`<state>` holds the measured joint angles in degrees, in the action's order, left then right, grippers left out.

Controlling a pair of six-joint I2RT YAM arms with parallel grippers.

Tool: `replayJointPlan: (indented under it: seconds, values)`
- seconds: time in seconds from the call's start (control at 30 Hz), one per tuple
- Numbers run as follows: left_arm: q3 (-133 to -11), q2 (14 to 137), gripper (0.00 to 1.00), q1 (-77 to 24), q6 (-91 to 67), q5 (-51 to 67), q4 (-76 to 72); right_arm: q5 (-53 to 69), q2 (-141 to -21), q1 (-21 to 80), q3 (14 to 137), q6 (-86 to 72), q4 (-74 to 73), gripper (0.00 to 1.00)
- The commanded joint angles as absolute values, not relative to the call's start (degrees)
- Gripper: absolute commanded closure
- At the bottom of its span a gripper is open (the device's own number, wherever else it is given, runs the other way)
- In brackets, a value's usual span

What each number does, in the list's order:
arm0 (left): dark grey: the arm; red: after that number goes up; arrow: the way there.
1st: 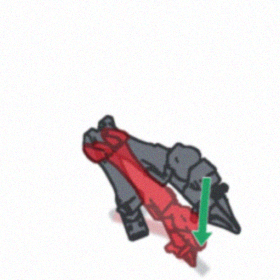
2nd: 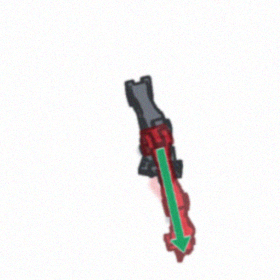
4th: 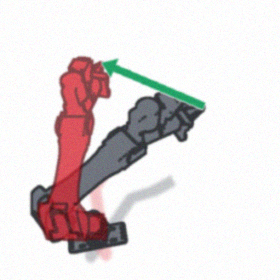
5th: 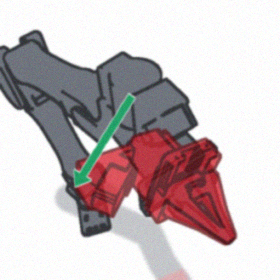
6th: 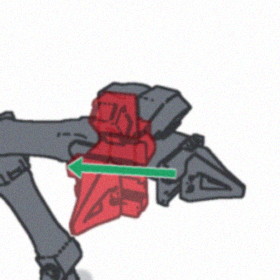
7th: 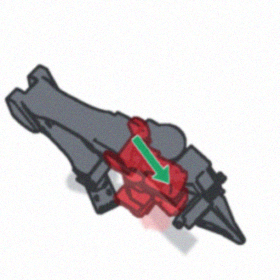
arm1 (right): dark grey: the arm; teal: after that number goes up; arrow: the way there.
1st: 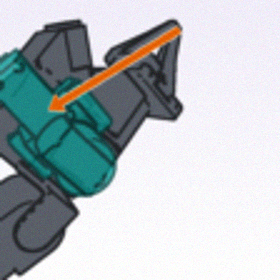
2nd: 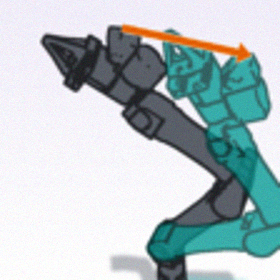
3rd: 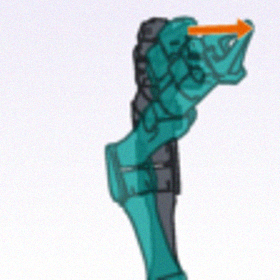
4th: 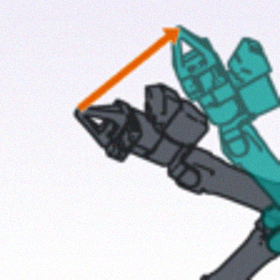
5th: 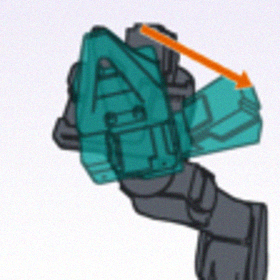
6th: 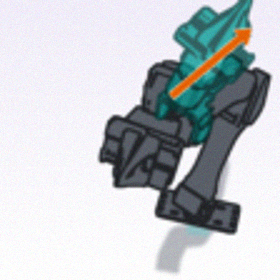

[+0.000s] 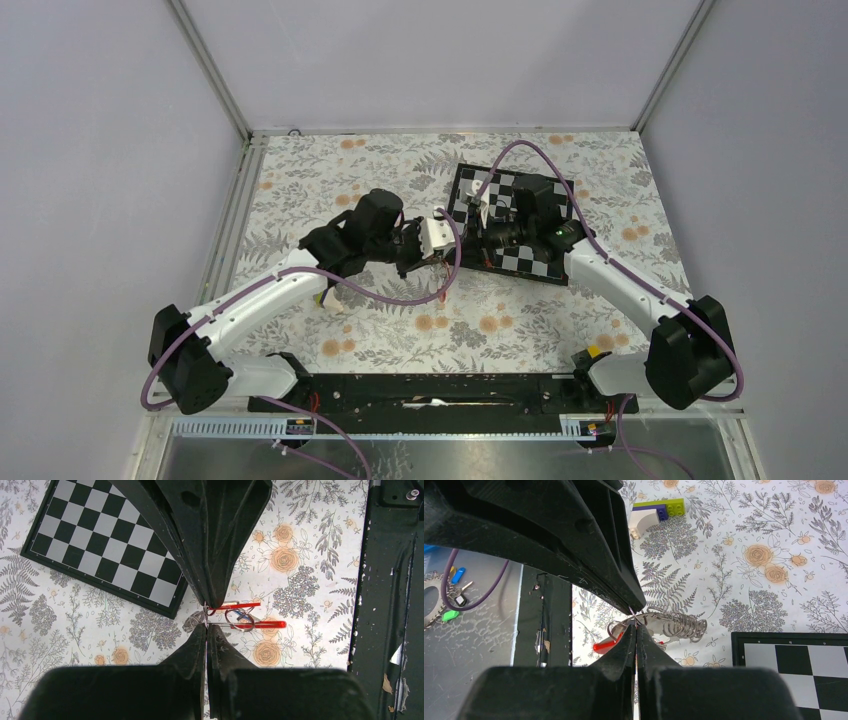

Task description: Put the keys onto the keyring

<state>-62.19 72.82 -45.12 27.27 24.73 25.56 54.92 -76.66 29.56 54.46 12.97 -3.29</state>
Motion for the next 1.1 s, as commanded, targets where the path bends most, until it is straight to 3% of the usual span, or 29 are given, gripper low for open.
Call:
replayJointPlan:
  seconds: [0.0, 1.07]
  values:
    - [-62.1, 71.1, 1.00, -45.7, 28.3, 25.3, 21.7, 54.3, -77.1, 29.3, 55.3, 12.3, -1.2, 1.00]
    - [-60.2, 69.9, 1.00, -45.6, 30.0, 27.3, 21.3, 56.1, -76.5, 28.9, 54.9, 13.8, -1.8, 1.00]
